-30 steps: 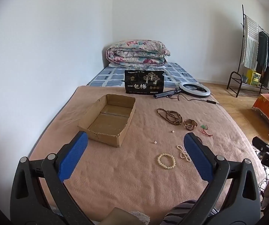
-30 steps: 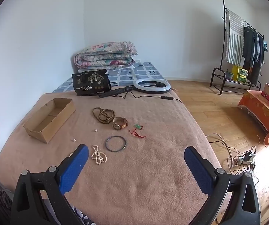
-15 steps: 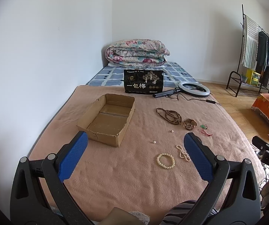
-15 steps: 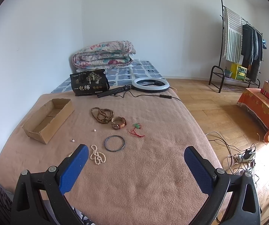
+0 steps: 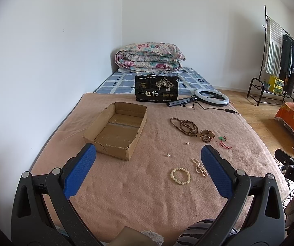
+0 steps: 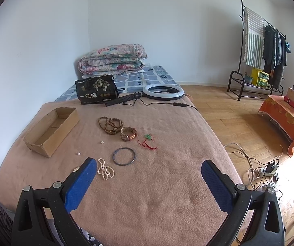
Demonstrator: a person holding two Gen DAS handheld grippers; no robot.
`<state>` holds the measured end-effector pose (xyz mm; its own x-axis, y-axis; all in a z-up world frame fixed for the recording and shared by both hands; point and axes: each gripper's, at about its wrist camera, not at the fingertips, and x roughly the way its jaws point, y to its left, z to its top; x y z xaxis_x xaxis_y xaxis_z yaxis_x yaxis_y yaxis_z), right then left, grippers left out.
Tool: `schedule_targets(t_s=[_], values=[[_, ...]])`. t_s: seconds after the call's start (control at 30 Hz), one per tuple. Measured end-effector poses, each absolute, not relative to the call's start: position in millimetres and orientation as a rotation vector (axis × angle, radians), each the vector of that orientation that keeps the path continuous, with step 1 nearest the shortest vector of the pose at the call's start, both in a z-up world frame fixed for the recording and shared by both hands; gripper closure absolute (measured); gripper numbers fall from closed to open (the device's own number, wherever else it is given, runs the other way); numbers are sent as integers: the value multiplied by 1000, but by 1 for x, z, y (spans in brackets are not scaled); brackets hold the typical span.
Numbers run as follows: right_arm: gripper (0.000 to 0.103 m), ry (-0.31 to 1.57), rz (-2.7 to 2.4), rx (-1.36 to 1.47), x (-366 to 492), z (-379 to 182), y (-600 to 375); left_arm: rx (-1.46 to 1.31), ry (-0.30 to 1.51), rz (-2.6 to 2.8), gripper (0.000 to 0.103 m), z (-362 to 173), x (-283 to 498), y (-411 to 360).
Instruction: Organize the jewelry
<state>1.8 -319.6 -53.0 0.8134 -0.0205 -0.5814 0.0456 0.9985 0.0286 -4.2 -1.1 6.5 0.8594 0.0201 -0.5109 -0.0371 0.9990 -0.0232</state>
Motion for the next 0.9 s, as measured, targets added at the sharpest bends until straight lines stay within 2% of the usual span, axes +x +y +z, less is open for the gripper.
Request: schedule_targets(t_s=[0.9], values=[[0,631,-47,32,4,-55,-318,-27,556,30,0,-4,1,-5]])
